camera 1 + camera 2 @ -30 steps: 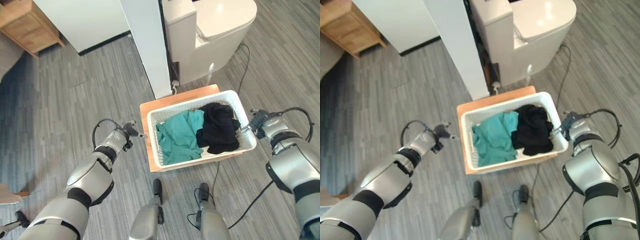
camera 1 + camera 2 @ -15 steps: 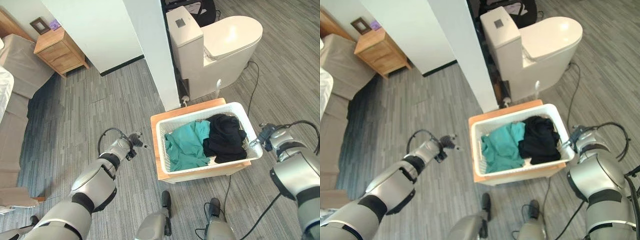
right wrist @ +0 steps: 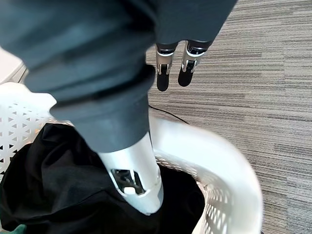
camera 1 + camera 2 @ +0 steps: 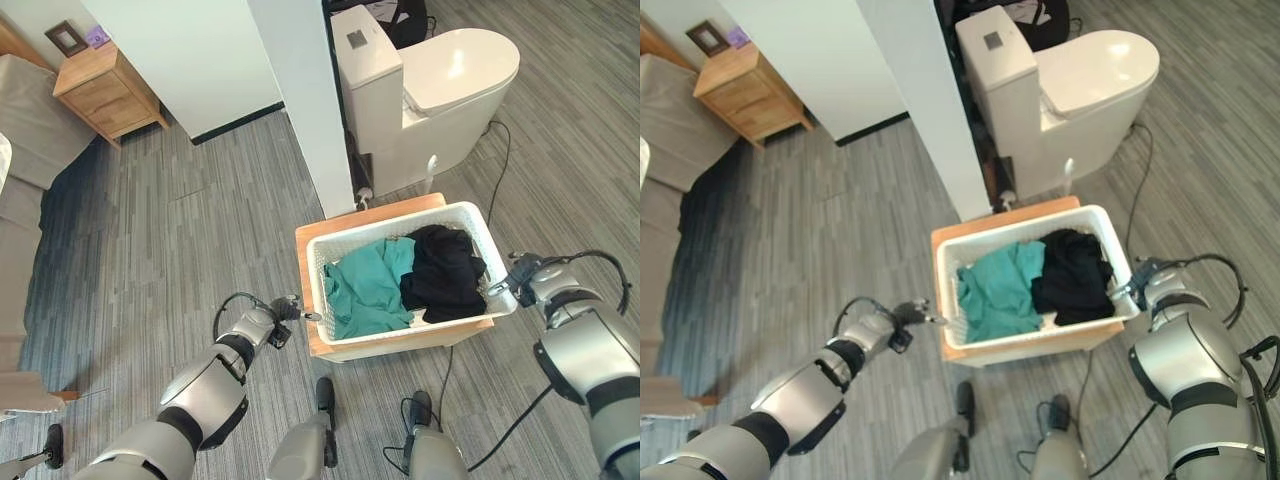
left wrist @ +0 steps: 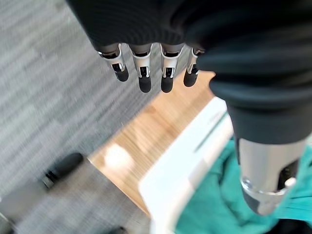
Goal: Grab the laundry basket,head to the washer,open it,put in the laundry and shut it.
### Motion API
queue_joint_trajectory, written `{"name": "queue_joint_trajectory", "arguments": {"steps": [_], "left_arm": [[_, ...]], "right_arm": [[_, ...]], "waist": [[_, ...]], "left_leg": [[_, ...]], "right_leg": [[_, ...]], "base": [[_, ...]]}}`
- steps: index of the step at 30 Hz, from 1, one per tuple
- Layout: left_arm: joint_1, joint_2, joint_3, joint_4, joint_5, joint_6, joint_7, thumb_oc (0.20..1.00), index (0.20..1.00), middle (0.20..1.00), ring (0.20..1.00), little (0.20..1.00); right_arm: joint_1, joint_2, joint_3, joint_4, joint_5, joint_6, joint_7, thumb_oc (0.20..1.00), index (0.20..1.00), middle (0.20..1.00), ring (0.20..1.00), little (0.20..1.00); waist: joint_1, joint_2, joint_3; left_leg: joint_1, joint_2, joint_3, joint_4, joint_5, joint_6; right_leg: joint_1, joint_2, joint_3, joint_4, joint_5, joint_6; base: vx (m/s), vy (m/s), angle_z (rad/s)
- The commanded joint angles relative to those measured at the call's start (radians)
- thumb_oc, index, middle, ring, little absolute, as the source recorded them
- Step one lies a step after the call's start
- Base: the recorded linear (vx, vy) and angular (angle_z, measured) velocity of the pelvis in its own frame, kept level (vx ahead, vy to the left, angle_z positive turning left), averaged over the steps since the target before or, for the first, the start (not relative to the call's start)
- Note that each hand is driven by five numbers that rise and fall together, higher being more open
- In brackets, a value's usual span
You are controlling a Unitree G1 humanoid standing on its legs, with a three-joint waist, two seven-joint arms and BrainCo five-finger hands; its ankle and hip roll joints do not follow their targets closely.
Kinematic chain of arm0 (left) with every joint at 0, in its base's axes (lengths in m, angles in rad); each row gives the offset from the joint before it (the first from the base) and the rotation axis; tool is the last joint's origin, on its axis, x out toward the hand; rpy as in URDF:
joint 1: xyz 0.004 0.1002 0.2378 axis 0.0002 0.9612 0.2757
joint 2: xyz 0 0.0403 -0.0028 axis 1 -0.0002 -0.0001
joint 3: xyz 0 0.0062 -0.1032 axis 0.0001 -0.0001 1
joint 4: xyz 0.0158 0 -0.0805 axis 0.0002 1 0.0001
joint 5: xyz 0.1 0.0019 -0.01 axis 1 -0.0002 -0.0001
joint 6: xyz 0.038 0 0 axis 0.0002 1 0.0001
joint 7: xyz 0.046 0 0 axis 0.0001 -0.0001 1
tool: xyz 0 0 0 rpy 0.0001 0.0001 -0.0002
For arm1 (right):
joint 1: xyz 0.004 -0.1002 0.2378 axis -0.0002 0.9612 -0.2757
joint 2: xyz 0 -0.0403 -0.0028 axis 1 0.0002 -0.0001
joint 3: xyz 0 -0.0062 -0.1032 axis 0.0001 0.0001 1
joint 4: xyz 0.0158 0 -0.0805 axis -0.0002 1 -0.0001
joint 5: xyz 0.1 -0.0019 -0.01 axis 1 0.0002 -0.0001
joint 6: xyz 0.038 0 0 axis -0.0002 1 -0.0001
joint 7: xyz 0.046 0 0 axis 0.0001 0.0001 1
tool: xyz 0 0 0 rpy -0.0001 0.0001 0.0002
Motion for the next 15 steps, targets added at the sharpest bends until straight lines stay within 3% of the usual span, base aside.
{"name": "queue_joint_trajectory", "arguments": {"steps": [1,11,15], "left_arm": [[-0.123,-0.016,0.032,0.068,-0.058,-0.025,0.041,1.000,1.000,1.000,1.000,1.000],[-0.132,-0.035,-0.015,0.025,-0.016,-0.024,0.044,1.000,1.000,1.000,1.000,1.000],[-0.141,-0.056,-0.033,0.050,0.067,-0.014,0.047,1.000,1.000,1.000,1.000,1.000]], "right_arm": [[-0.075,-0.012,0.038,0.029,0.022,-0.009,-0.036,1.000,1.000,1.000,1.000,1.000],[-0.069,-0.022,0.035,0.017,0.023,-0.006,-0.040,1.000,1.000,1.000,1.000,1.000],[-0.076,-0.016,0.031,0.021,0.029,-0.007,-0.041,1.000,1.000,1.000,1.000,1.000]], "waist": [[0.004,-0.055,0.015],[0.005,-0.048,0.019],[0.003,-0.045,0.024]], "left_leg": [[-0.021,-0.024,0.016,0.032,-0.032,0.002],[-0.024,-0.029,0.013,0.037,-0.036,0.005],[-0.028,-0.030,0.014,0.036,-0.036,0.007]], "right_leg": [[-0.020,-0.036,0.065,-0.009,-0.025,0.023],[-0.023,-0.039,0.065,-0.007,-0.023,0.024],[-0.031,-0.040,0.065,-0.001,-0.023,0.026]], "base": [[0.00,0.000,0.00],[0.00,0.000,0.00],[0.00,0.000,0.00]]}}
